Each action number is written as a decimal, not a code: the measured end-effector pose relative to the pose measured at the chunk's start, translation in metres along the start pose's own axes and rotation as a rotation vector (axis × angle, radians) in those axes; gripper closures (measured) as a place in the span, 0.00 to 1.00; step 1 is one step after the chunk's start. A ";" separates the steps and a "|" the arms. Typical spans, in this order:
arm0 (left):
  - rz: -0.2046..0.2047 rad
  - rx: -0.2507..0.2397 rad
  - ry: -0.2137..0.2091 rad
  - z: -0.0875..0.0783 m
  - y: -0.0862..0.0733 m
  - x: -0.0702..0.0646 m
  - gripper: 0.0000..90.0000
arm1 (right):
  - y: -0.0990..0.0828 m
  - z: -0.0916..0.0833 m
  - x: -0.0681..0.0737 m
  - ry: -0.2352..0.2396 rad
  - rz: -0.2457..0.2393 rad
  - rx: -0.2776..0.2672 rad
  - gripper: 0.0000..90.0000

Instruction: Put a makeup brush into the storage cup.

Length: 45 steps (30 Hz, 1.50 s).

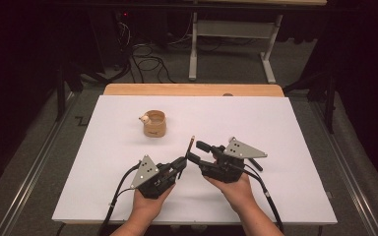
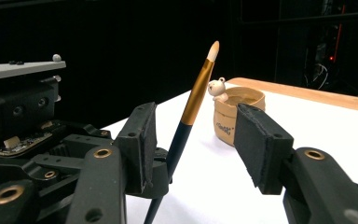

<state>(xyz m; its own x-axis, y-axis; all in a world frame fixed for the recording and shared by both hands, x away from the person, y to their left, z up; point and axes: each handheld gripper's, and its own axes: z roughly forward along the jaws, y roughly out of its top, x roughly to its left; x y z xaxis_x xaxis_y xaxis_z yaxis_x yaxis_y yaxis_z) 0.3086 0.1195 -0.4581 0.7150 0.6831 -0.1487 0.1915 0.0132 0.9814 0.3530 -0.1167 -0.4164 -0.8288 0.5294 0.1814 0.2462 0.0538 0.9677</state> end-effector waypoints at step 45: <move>0.012 0.001 -0.021 0.003 -0.004 -0.008 0.93 | -0.005 0.002 -0.003 0.059 0.103 -0.015 0.90</move>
<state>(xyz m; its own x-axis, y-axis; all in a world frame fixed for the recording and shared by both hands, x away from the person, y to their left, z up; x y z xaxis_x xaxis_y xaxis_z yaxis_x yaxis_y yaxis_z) 0.3046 0.1120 -0.4611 0.7313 0.6676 -0.1398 0.1838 0.0046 0.9830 0.3554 -0.1174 -0.4224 -0.8277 0.4804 0.2901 0.3247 -0.0116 0.9457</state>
